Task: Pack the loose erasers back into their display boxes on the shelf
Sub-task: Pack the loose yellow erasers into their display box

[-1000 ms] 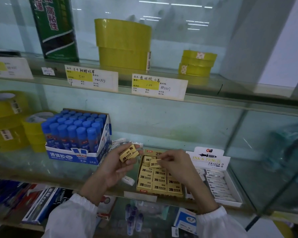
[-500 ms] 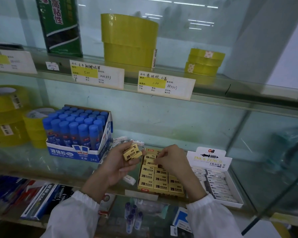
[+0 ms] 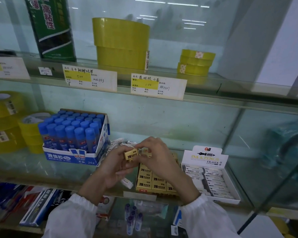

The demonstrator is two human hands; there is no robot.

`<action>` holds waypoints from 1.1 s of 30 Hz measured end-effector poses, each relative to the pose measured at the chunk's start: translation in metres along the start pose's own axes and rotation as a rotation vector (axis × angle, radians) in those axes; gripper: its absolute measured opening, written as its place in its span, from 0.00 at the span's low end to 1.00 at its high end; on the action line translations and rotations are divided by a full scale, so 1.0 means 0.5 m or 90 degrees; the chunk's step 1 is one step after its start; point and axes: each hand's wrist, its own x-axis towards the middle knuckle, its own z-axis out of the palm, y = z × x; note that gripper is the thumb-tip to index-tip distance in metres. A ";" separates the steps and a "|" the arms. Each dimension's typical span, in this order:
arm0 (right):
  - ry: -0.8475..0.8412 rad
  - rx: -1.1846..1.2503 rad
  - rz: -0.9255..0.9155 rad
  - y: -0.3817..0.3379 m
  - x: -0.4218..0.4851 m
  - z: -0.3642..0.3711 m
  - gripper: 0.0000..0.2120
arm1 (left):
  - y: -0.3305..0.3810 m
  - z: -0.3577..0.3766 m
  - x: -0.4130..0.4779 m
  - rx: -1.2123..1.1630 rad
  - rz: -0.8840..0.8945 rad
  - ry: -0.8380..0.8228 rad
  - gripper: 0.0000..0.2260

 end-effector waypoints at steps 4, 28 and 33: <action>0.024 0.076 0.045 0.002 0.003 0.023 0.11 | -0.003 0.004 -0.004 0.023 -0.017 0.010 0.11; -0.037 -0.063 0.168 0.095 -0.043 -0.056 0.07 | -0.005 0.013 -0.002 0.071 -0.015 0.024 0.16; -0.036 -0.095 0.150 0.102 -0.044 -0.046 0.09 | -0.006 0.019 -0.004 0.086 -0.012 0.024 0.16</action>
